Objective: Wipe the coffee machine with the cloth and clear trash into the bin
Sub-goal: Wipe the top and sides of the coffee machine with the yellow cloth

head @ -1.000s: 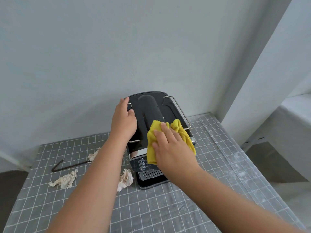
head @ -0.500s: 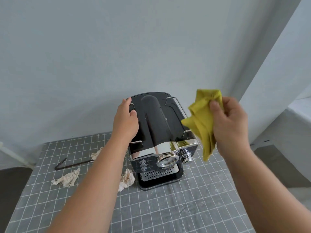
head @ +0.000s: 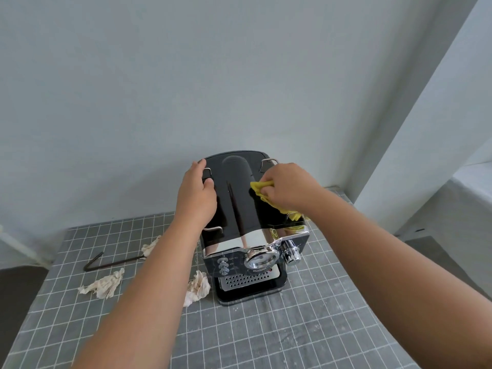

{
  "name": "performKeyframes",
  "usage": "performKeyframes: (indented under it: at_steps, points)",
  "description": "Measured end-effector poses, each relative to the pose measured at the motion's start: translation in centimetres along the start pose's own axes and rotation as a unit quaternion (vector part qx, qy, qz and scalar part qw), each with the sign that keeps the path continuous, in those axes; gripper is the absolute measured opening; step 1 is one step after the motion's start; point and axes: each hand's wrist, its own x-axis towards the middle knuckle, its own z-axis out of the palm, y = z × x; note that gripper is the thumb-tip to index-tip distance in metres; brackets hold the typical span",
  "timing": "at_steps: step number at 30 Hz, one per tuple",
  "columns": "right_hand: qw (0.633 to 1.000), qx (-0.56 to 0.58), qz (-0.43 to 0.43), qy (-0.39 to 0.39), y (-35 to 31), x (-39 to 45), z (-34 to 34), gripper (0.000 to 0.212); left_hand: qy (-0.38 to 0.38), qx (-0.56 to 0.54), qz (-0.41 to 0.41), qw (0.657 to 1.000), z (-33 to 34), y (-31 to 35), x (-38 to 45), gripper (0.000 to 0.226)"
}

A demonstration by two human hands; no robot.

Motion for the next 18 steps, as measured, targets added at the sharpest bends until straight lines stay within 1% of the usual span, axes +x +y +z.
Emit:
performKeyframes:
  at_steps: [2,3,8,11,15,18]
  points:
    - [0.999,0.0,-0.022,-0.034,0.6,-1.1,-0.4,0.016,-0.002,-0.001,0.0,1.0,0.0,0.0,0.0,0.048]
    - [0.999,0.002,-0.03,-0.038,0.8,-1.5,-0.5,0.016,-0.001,-0.001,-0.001,1.0,0.1,0.0,0.1,0.048]
    - [0.998,0.052,-0.004,0.018,0.5,1.0,0.0,0.019,0.005,-0.001,-0.006,1.0,0.1,0.1,0.1,0.048]
    - [0.998,0.055,-0.013,0.015,0.4,1.8,0.1,0.018,0.007,-0.005,-0.008,1.0,0.0,0.1,0.1,0.048]
    - [0.997,0.017,-0.074,-0.032,1.4,-0.9,-0.5,0.015,0.005,-0.009,-0.006,1.0,0.0,0.0,0.0,0.048]
    - [0.99,0.04,-0.095,-0.094,2.4,-2.2,-1.5,0.015,0.002,-0.004,-0.004,1.0,0.0,0.0,0.0,0.048]
